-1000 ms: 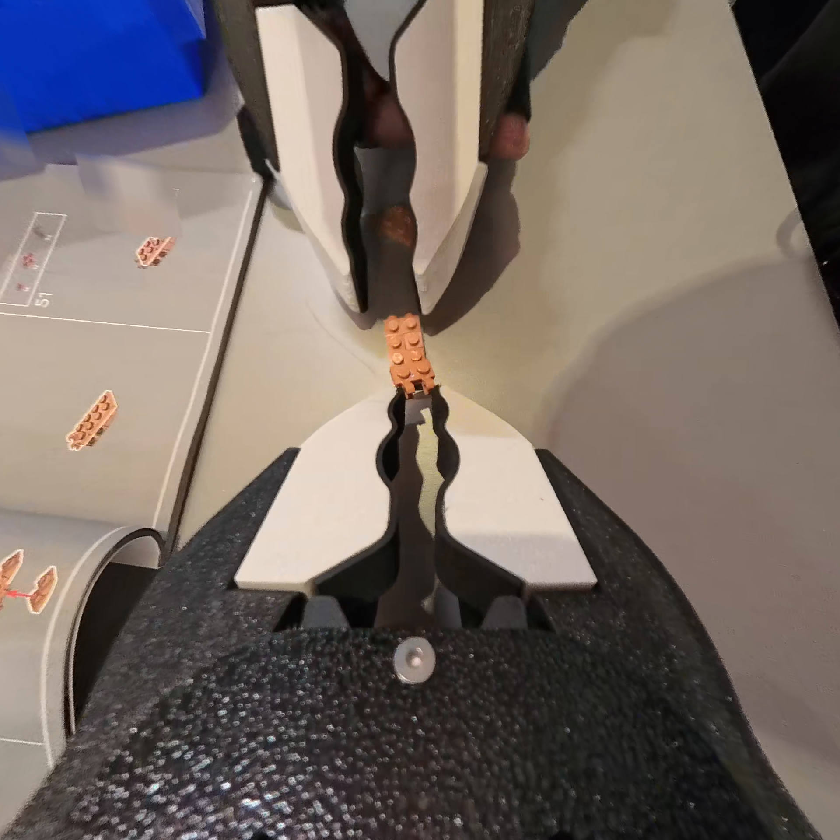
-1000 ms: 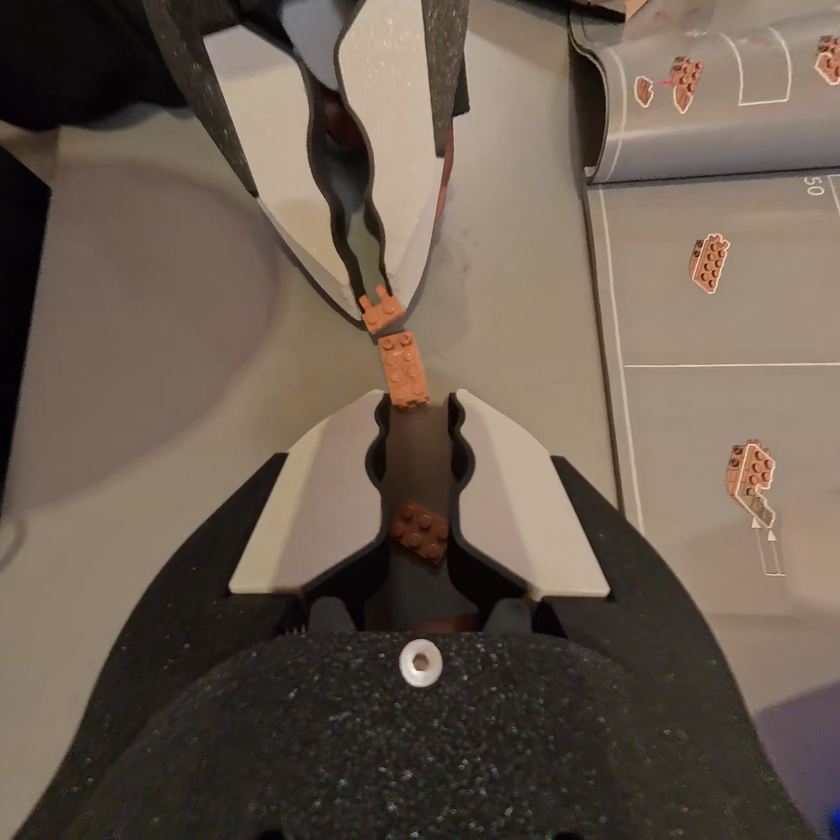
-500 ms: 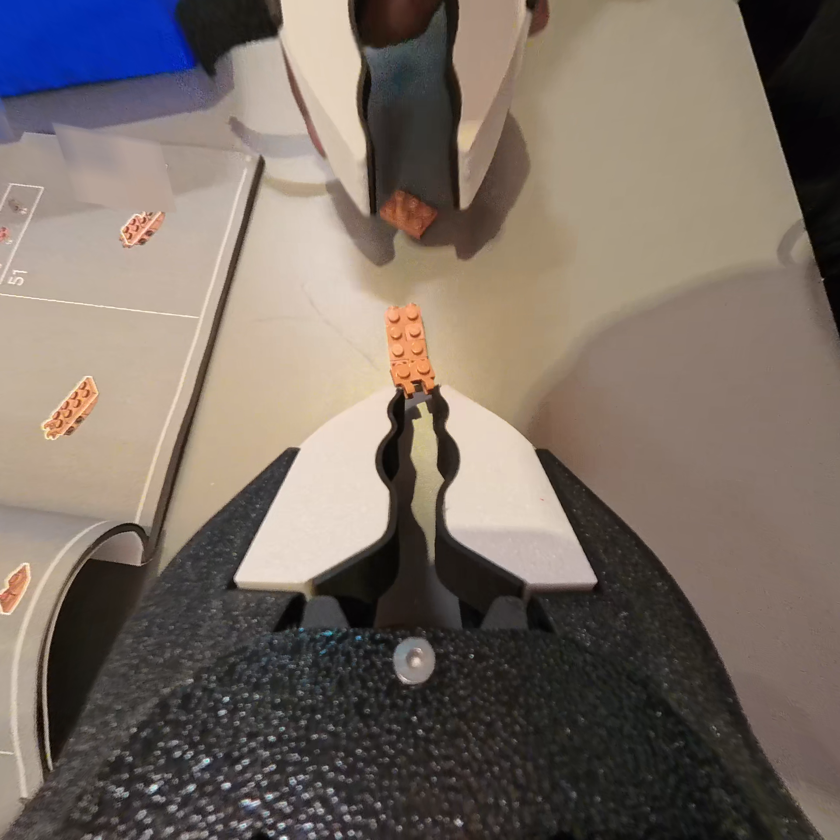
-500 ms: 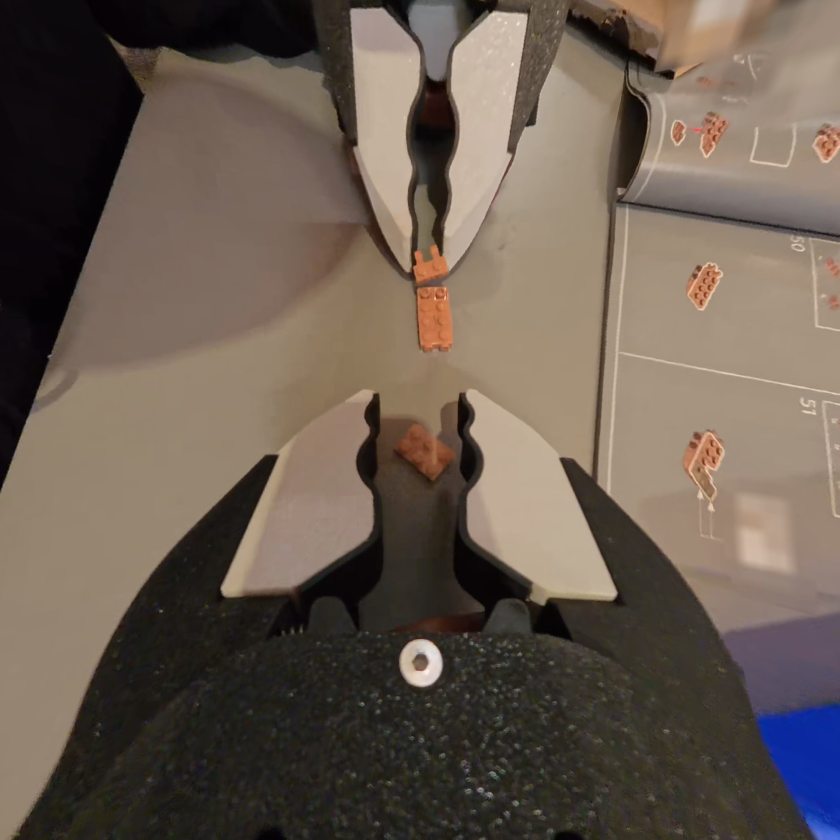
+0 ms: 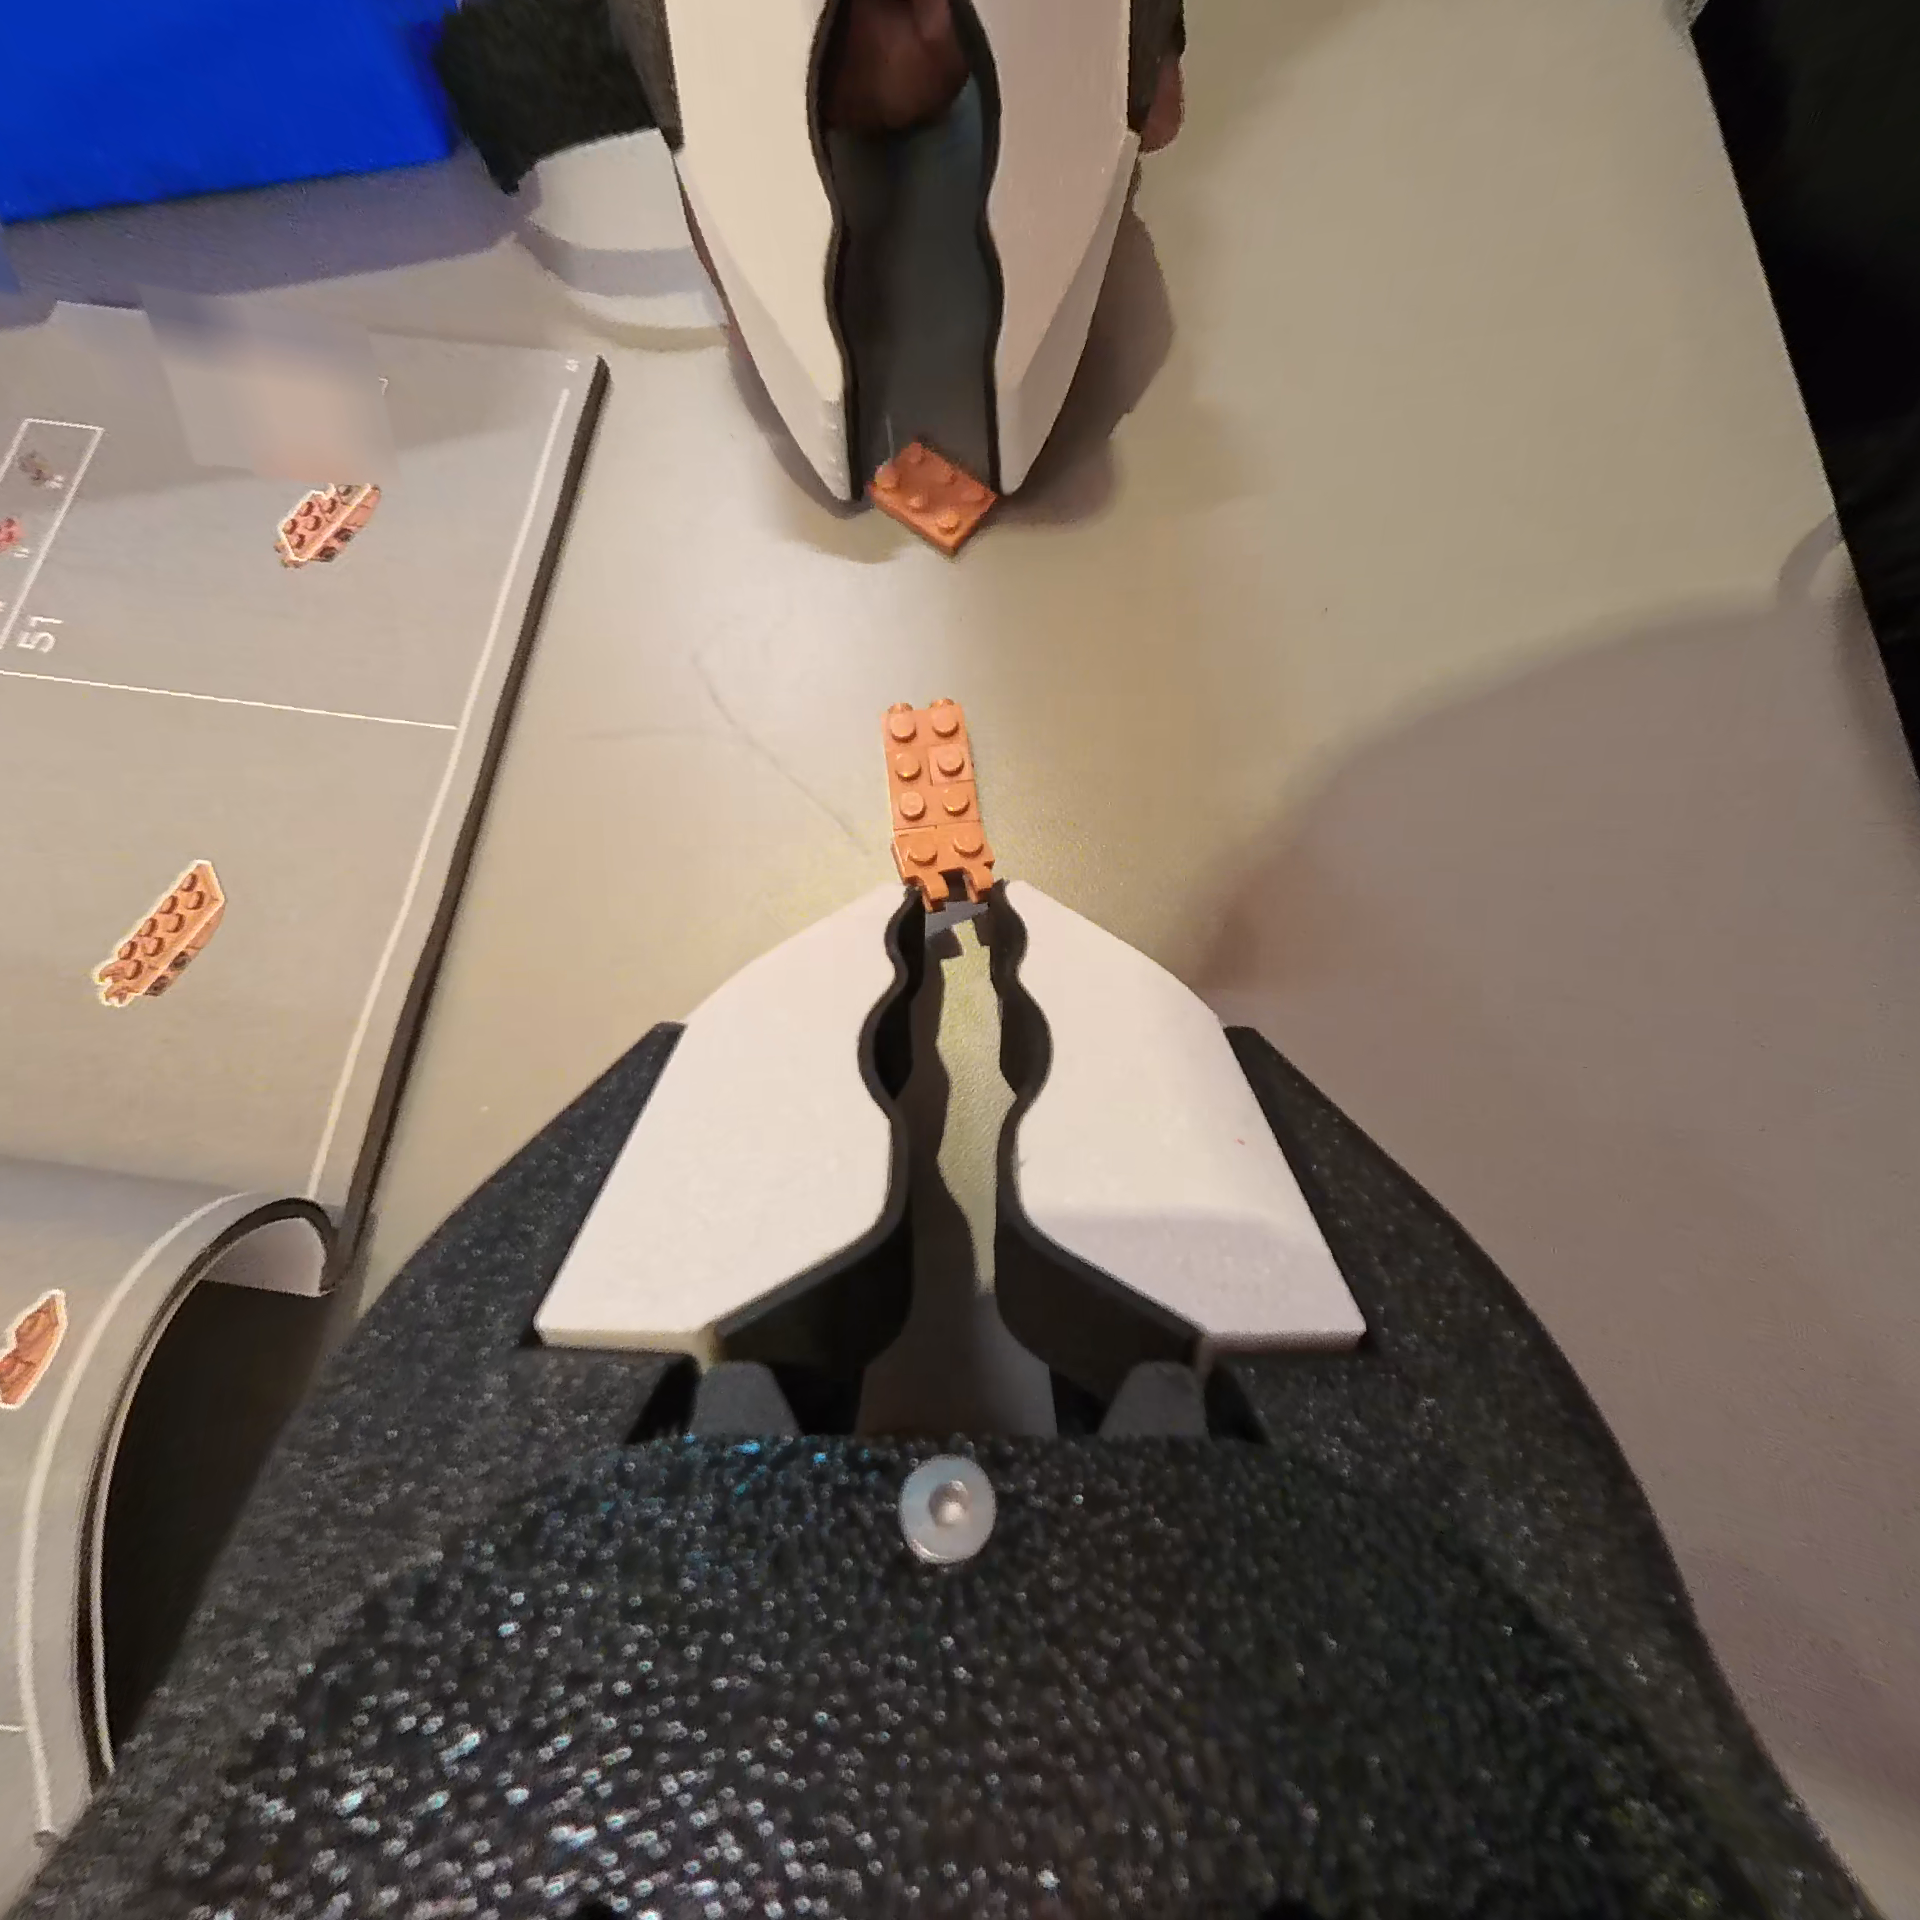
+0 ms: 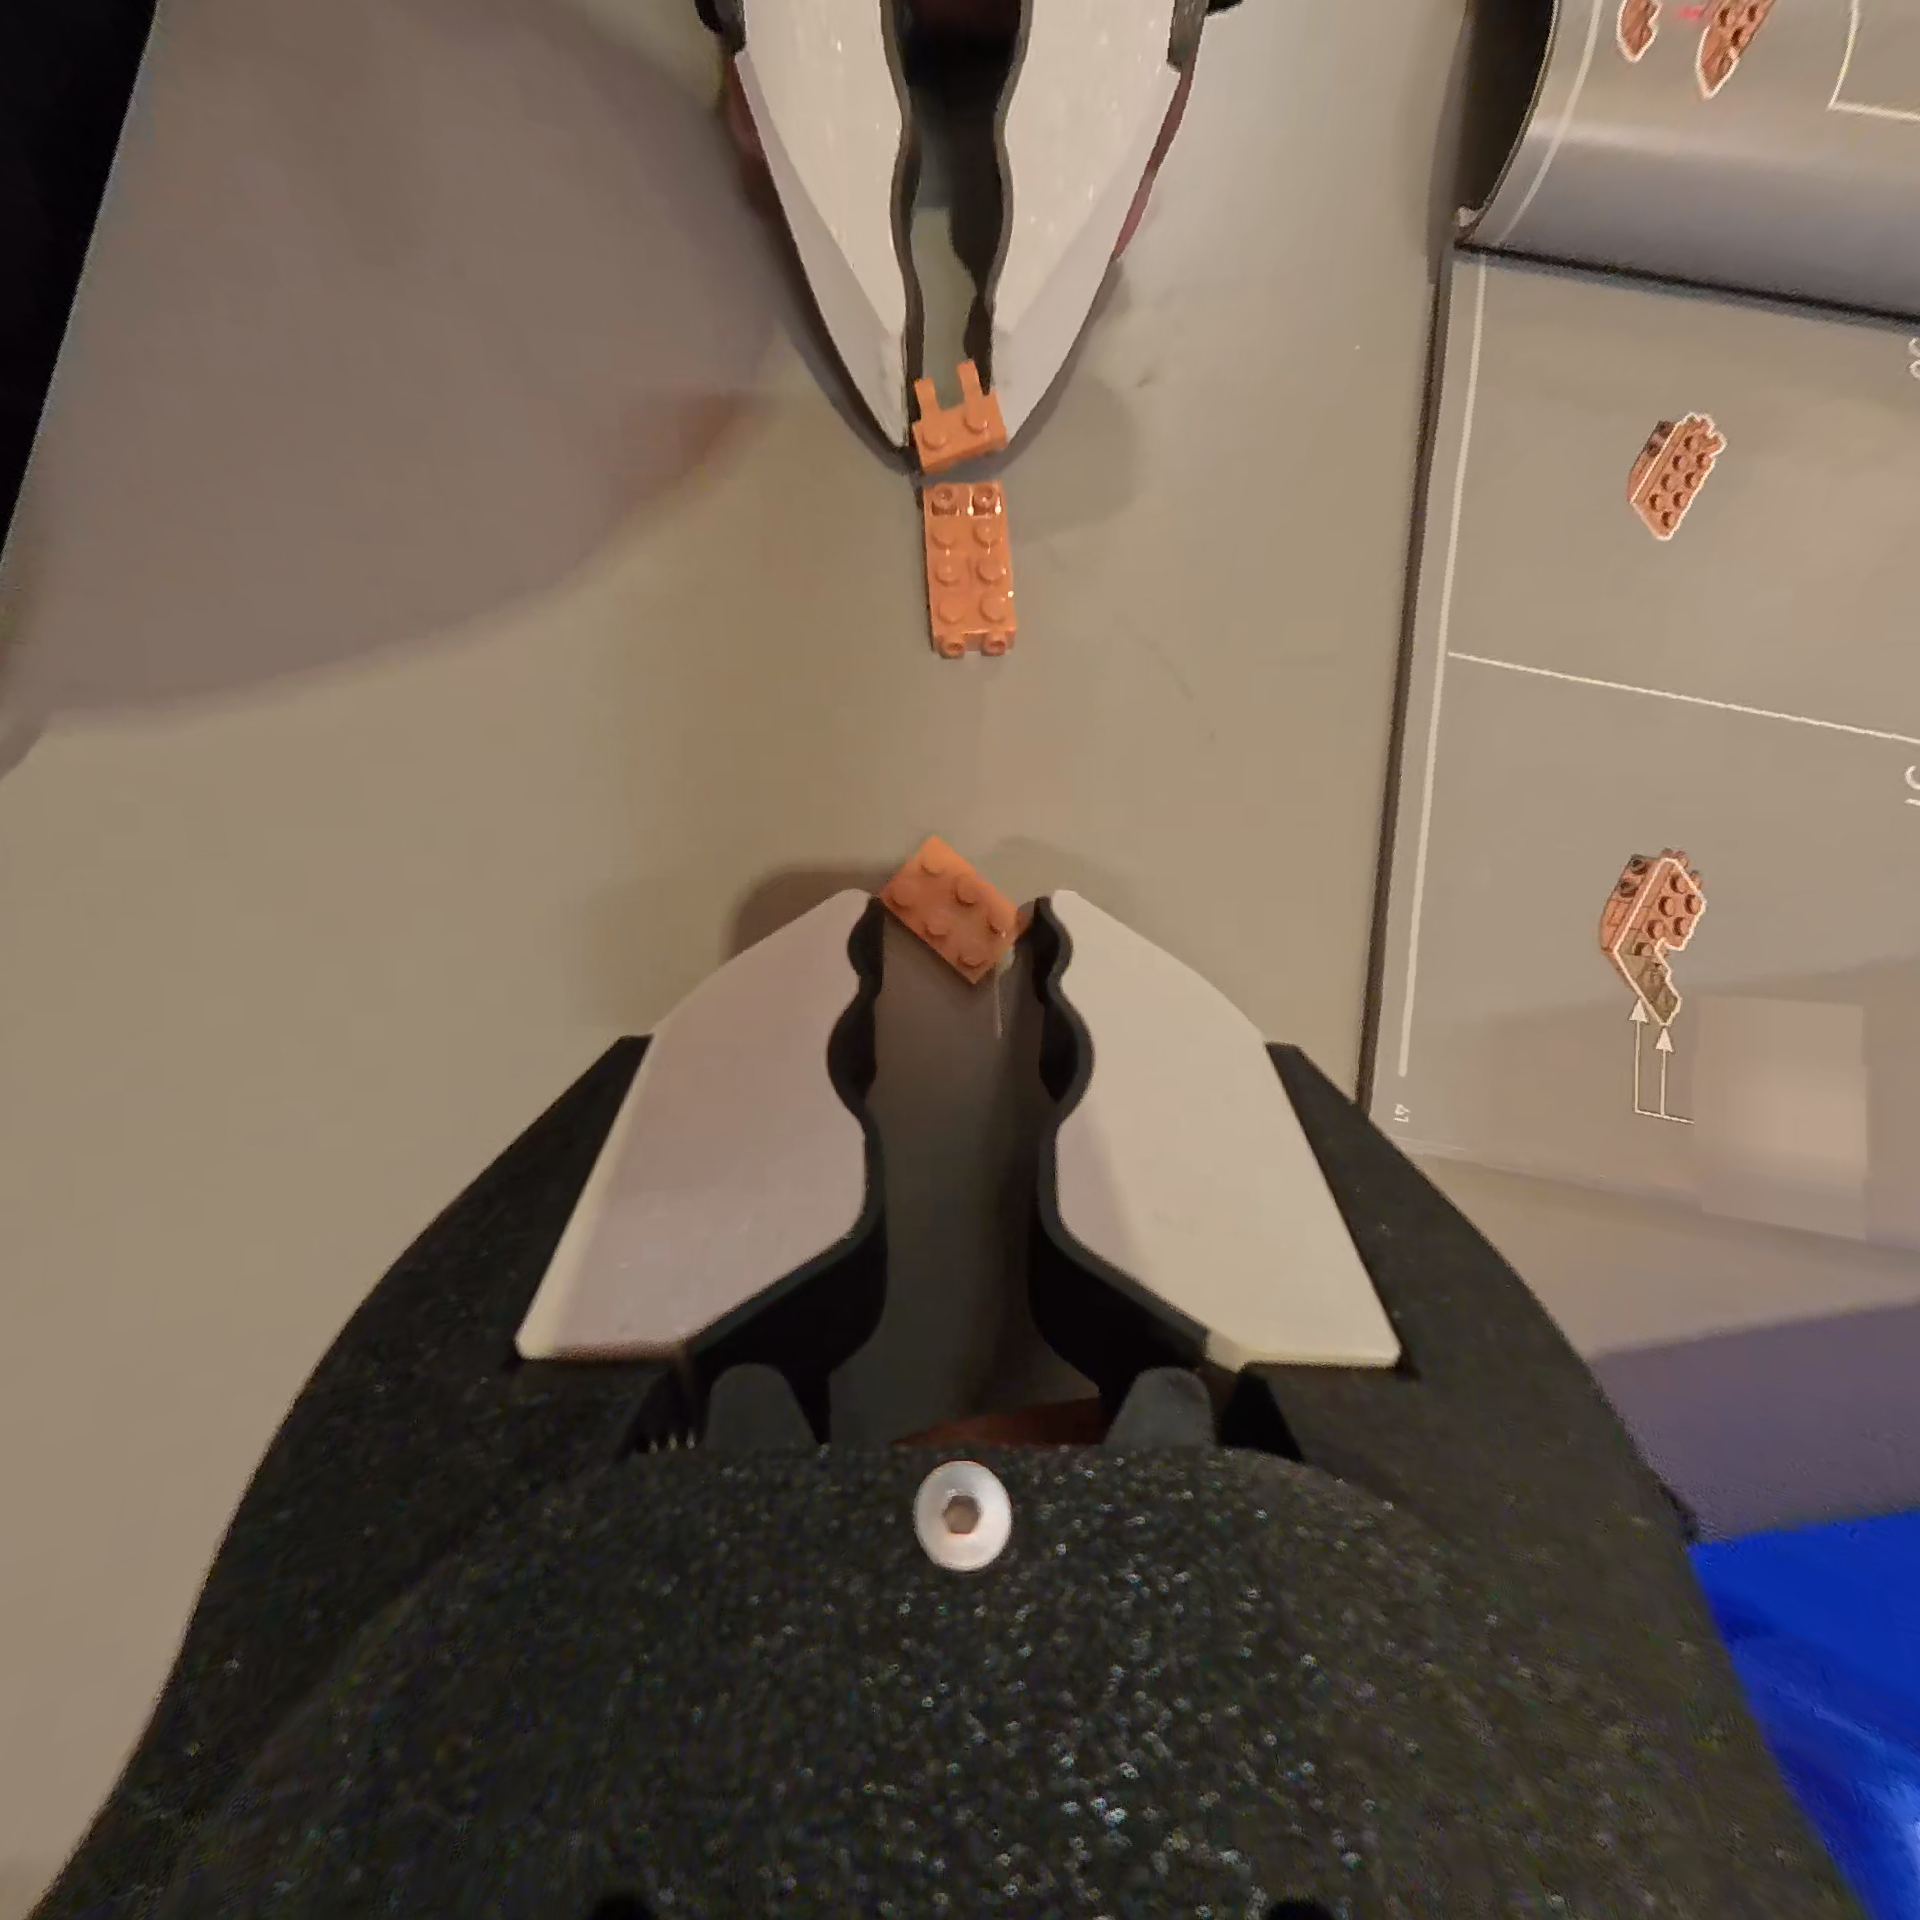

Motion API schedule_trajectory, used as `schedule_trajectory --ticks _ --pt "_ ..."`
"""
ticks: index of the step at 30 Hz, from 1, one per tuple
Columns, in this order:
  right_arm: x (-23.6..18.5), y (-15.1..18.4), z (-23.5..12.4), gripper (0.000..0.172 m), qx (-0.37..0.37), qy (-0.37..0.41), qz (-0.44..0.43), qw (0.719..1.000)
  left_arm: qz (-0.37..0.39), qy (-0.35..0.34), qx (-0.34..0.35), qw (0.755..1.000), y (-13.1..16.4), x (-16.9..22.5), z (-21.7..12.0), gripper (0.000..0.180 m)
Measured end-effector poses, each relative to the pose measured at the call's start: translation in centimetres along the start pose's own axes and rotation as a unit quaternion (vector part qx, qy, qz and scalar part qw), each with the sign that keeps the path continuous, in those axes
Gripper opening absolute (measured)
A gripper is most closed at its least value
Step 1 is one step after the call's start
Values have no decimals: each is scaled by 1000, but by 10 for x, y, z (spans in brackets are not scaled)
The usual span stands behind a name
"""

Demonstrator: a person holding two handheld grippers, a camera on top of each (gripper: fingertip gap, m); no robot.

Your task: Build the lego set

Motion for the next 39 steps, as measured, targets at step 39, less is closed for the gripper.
schedule_trajectory --ticks 39 --pt "12 -47 24 17 73 62 61 994 -26 10 -42 999 9 0 -5 30"
Point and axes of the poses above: each gripper's, where its closed fingertips meet, z out along the fingers, y out of its underside, x = y × z across the jaws, the point moved 2 cm from there along -z, back along the fingers, and after that the axes turned 14 degrees about -y, right-handed, at the moved point
